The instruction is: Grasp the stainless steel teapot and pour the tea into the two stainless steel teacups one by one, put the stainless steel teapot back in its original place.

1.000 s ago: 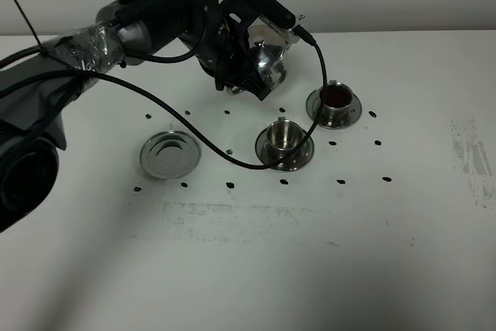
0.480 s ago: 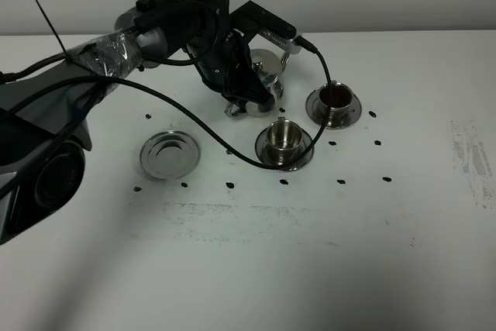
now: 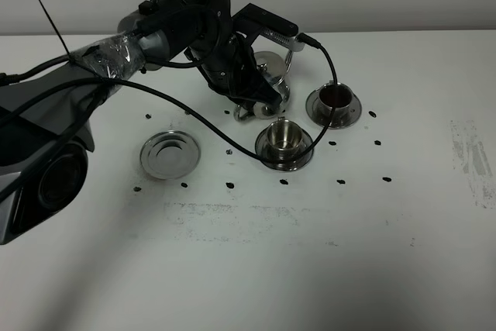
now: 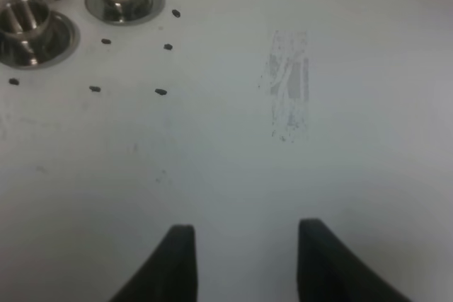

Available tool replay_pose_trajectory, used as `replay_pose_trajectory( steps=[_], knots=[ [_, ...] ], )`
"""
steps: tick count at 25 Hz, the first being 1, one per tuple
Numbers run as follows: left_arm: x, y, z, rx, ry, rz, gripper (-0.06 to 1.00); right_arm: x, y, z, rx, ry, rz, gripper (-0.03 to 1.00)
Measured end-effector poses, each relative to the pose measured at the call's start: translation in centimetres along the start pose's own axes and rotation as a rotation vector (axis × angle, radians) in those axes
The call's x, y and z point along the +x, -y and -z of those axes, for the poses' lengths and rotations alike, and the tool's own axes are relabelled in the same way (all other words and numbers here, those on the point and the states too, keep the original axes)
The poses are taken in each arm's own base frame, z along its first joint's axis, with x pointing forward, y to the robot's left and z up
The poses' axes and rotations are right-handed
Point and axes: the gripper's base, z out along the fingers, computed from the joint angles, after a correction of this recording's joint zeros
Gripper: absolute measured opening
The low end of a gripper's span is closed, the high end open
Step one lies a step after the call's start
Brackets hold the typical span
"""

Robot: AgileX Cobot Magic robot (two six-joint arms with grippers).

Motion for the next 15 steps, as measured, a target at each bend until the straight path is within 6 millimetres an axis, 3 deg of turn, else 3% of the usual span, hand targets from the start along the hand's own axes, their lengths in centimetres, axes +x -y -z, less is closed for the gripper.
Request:
replay_pose_trajectory(
  steps=[10, 15],
  knots=[
    [0.0, -0.4, -0.1, -0.033, 0.004, -0.016, 0.18, 0.0, 0.0, 0.0, 0.000, 0.000, -0.001, 0.33],
    [-0.4, -0.6, 2.8, -0.076, 0.022, -0.061, 0.18, 0.0, 0.0, 0.0, 0.000, 0.000, -0.001, 0.33]
  ],
)
